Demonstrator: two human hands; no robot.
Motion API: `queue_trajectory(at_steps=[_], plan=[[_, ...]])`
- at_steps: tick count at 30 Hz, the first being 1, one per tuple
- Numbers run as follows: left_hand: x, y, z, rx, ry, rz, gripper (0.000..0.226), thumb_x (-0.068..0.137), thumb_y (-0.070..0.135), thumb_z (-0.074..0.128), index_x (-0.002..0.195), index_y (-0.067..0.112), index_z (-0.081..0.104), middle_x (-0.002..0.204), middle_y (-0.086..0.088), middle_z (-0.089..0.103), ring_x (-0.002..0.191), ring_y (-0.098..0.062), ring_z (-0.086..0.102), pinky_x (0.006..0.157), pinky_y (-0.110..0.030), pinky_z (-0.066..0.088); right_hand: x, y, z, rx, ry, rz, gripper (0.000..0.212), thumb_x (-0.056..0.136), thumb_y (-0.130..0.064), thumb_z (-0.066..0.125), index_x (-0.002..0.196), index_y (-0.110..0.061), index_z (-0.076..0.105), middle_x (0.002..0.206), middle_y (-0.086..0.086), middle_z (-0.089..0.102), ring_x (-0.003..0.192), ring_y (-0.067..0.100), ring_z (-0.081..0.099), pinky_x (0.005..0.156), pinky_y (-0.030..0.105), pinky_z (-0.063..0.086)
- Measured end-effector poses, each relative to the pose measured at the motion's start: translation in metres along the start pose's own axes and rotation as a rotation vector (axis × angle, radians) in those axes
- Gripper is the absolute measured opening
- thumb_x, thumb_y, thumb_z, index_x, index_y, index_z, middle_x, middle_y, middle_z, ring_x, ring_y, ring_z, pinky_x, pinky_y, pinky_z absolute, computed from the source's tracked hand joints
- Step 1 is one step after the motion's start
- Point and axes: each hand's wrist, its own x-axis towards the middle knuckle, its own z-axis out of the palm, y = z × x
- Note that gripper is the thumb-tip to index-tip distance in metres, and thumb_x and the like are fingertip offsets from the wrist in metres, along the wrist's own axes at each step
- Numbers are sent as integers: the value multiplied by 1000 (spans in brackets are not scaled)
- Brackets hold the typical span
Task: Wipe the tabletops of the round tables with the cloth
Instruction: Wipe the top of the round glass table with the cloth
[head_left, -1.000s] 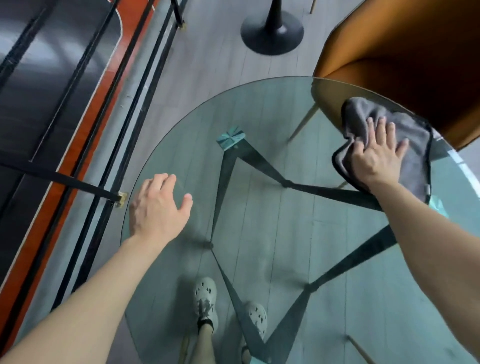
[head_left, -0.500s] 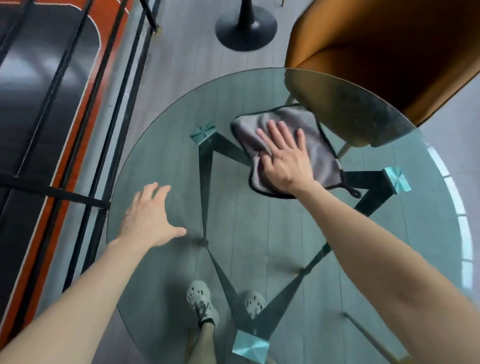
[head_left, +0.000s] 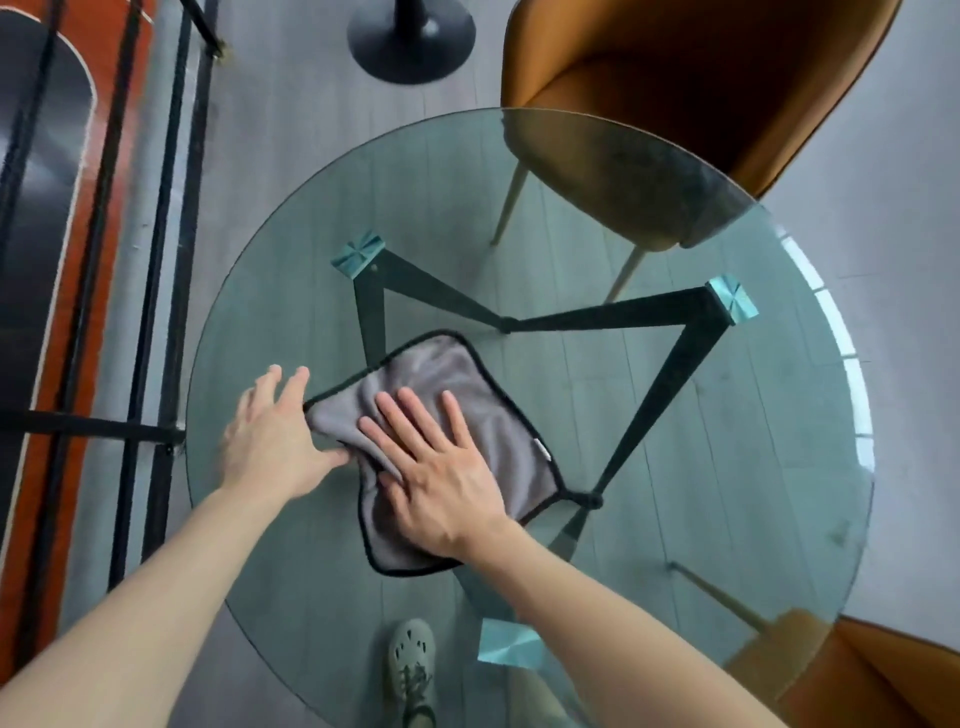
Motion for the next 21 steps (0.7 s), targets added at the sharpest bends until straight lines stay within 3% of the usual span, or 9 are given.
queue_trajectory(at_steps=[3,7,9,11,14,16,19,21], plan=[[2,-2,0,14,-6,12,124,68,68,89,166,33,21,175,1,13,159,-28,19,120,-56,36,-22,67,-21,-71,30,83,69,110,-51,39,174,-36,20,184,-2,8,171,23,0,135,63,6],[3,-2,2,40,1,39,122,70,71,85,166,33,19,175,0,13,159,-26,19,121,-52,33,-19,192,-63,-109,113,732,72,108,-61,17,175,-37,5,184,-3,-6,170,21,-9,134,63,2],[6,-3,4,40,30,42,122,70,71,85,166,32,20,174,-2,15,158,-27,21,120,-52,34,8,190,-67,-50,166,924,74,106,-60,14,175,-35,4,184,0,-8,170,24,-10,134,65,-2],[7,-4,7,49,29,51,121,70,69,86,165,30,22,173,-3,17,157,-27,23,118,-51,35,35,134,-52,-23,191,836,74,107,-57,19,176,-31,9,184,2,-5,170,26,-7,133,66,-3],[9,-5,10,43,31,61,120,70,68,87,164,28,25,171,-3,20,156,-27,25,117,-51,37,36,16,-10,-51,155,473,70,109,-50,30,175,-30,19,184,2,3,171,26,-2,133,65,2],[10,-5,10,36,28,73,121,67,68,89,163,28,27,170,-3,22,155,-27,26,116,-51,38,8,-33,8,-27,124,354,69,109,-46,37,175,-30,22,184,1,7,171,25,0,133,65,4],[10,-6,8,25,23,85,118,68,68,88,163,30,28,168,-2,25,153,-27,28,114,-52,41,-65,-18,16,-91,81,207,71,108,-46,42,175,-34,20,184,-2,7,171,22,-1,135,62,4],[9,-6,6,26,17,93,118,68,71,86,162,29,29,167,-2,27,153,-27,29,112,-52,43,-109,35,5,-115,117,349,71,107,-47,41,174,-39,18,184,-6,7,171,20,-1,136,60,6]])
